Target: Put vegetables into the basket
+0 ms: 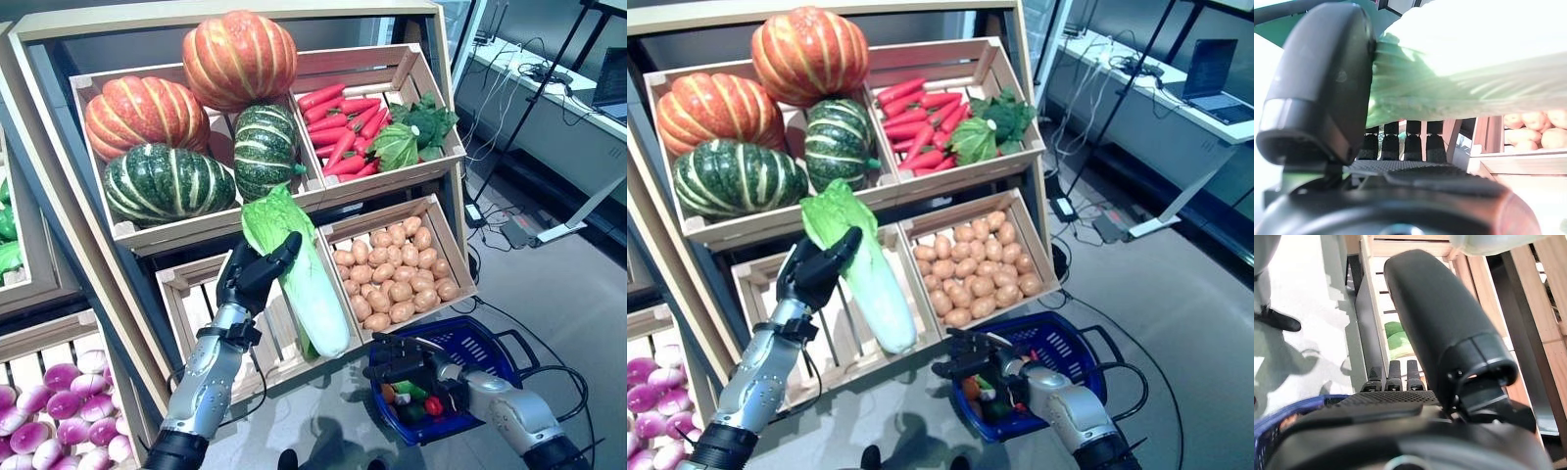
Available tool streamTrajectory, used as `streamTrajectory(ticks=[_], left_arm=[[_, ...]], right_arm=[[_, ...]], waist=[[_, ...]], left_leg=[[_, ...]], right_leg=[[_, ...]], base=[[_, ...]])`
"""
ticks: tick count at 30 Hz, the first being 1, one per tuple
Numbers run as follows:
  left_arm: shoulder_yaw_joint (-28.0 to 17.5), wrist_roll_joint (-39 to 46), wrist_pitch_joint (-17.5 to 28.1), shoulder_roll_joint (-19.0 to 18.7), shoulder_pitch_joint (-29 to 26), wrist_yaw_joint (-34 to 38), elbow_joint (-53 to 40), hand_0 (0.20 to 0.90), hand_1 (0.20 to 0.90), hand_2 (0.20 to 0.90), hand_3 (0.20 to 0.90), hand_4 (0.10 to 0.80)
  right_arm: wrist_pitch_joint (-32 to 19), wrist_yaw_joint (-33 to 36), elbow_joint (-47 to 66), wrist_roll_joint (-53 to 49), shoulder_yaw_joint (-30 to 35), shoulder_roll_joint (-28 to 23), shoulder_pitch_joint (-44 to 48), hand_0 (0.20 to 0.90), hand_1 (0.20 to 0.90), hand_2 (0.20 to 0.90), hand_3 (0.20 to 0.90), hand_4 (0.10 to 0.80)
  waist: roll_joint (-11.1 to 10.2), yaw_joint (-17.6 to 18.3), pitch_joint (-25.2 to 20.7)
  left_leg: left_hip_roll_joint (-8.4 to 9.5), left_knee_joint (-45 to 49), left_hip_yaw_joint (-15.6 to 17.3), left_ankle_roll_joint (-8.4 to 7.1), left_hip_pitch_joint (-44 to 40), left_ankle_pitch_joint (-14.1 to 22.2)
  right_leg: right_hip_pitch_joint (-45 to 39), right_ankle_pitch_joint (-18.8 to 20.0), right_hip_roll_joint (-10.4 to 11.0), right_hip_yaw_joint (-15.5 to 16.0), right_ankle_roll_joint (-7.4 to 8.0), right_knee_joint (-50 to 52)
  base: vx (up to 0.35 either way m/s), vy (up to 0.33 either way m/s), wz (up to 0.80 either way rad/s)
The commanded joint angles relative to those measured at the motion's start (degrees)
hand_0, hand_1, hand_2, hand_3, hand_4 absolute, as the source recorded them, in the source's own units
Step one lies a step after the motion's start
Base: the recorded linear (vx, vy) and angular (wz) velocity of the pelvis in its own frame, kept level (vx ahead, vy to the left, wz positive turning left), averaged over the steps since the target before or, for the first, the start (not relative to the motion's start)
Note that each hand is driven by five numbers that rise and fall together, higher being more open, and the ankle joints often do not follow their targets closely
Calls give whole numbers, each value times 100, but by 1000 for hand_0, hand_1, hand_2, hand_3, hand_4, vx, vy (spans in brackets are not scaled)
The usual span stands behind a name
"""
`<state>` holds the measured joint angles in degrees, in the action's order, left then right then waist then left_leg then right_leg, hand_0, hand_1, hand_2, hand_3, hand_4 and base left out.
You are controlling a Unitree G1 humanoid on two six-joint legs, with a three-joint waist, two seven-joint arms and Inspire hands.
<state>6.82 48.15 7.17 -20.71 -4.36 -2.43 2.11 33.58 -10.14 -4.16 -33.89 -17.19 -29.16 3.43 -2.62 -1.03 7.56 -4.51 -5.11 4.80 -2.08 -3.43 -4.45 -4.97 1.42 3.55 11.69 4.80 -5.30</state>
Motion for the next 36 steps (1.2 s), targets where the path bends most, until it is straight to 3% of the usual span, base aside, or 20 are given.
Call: streamTrajectory(ticks=[1,12,36], left_arm=[[-144,284,641,32,-988,-296,-580,300,300,300,300,400],[-3,374,594,83,-1028,-318,-452,300,300,300,300,400],[257,348,617,93,-1108,-338,-322,300,300,300,300,400]], right_arm=[[-212,-373,195,-45,-108,-1,641,900,900,900,900,800],[-170,-549,479,-886,-391,215,907,900,900,900,900,800],[-344,-33,801,-2681,-626,713,1380,900,900,900,900,800]], waist=[[-205,-12,-367],[-197,-56,-404],[-170,-160,-458]], left_leg=[[-28,11,-246,-201,-185,378],[-12,11,-281,-207,-167,372],[-15,11,-301,-223,-182,416]], right_leg=[[-161,154,407,-42,278,30],[-157,160,422,-23,272,30],[-176,128,427,17,265,30]], base=[[0,0,0],[0,0,0],[-1,1,1]])
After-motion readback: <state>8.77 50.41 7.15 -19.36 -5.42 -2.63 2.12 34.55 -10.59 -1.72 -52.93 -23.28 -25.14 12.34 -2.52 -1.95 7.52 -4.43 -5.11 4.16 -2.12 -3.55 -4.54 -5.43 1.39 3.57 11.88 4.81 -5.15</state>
